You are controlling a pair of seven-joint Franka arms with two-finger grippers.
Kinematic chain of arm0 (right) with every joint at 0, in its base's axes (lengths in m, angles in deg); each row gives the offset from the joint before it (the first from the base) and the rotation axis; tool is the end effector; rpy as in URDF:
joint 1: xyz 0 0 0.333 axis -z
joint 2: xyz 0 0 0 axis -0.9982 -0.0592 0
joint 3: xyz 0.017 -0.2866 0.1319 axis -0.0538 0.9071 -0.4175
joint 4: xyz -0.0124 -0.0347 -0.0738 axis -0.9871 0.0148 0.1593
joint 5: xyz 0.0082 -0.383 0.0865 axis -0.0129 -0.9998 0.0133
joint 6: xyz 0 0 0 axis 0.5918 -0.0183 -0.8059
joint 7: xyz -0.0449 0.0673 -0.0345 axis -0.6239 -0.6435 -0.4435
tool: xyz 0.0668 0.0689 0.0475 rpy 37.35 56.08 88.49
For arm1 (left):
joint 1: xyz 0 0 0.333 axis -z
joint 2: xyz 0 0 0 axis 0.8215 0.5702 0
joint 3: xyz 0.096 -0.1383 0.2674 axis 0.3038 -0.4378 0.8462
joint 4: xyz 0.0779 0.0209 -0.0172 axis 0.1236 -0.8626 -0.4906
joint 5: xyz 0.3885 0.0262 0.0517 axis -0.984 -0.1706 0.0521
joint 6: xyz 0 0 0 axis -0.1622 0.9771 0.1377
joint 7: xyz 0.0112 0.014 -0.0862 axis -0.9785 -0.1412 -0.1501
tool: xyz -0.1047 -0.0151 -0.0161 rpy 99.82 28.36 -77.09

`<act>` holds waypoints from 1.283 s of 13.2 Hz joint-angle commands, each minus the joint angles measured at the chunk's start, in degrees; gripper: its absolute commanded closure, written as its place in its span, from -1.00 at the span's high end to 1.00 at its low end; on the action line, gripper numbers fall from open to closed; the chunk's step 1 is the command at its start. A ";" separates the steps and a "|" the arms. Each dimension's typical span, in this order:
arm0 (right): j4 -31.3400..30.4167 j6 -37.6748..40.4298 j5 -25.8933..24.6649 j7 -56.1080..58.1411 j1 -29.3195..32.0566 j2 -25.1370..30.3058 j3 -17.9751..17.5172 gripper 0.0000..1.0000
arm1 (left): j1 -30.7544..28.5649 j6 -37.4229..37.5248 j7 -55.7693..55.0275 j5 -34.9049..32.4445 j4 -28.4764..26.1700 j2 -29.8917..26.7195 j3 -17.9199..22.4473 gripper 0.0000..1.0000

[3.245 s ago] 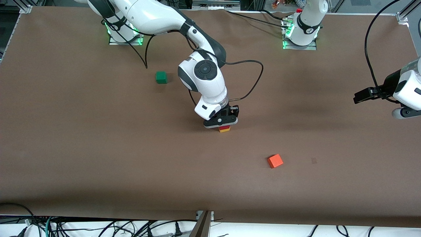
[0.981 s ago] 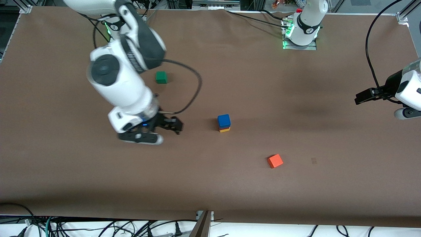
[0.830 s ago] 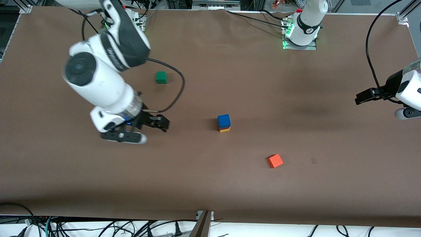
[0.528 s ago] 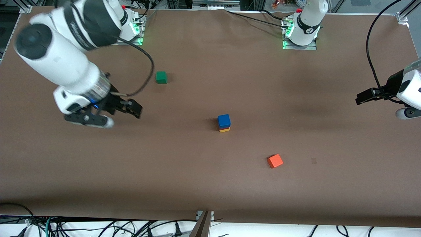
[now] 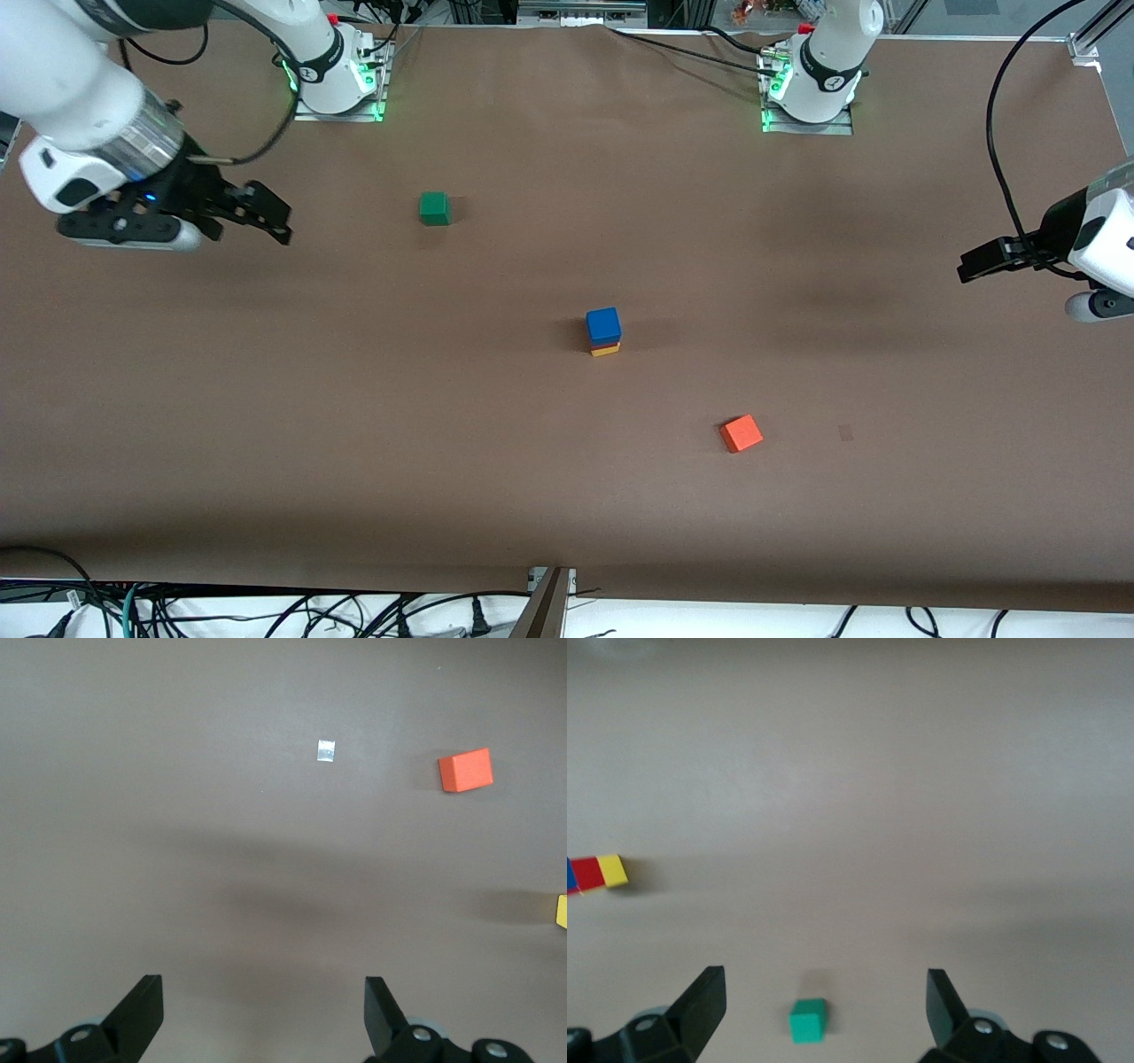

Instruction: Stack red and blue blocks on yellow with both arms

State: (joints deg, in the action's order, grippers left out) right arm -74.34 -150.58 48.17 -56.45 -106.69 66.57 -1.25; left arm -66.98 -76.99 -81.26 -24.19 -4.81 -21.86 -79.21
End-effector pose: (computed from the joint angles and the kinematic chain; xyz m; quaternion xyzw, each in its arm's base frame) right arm 0.5496 0.1141 0.5819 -0.9984 0.0343 -0.0217 0.0388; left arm 0.6028 0.0113 0.5657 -0.9936 -0.1004 0.0500 0.0100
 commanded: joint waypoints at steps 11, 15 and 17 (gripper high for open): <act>4.80 5.77 -6.17 4.84 -0.05 -0.28 1.70 1.00 | -0.39 0.21 1.07 1.64 1.81 0.74 0.23 1.00; 8.84 8.06 -8.13 4.58 -0.66 -3.35 1.35 1.00 | -0.39 0.21 1.07 1.90 1.81 0.74 0.32 1.00; 10.87 8.15 -6.11 4.84 -0.40 -5.11 1.44 1.00 | -0.30 0.21 1.07 1.90 1.81 0.74 0.32 1.00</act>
State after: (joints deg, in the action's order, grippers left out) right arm -67.73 -144.36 41.04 -52.35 -107.16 63.96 0.09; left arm -67.06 -77.01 -81.26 -23.63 -4.48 -21.84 -79.01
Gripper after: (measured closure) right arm 0.000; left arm 0.000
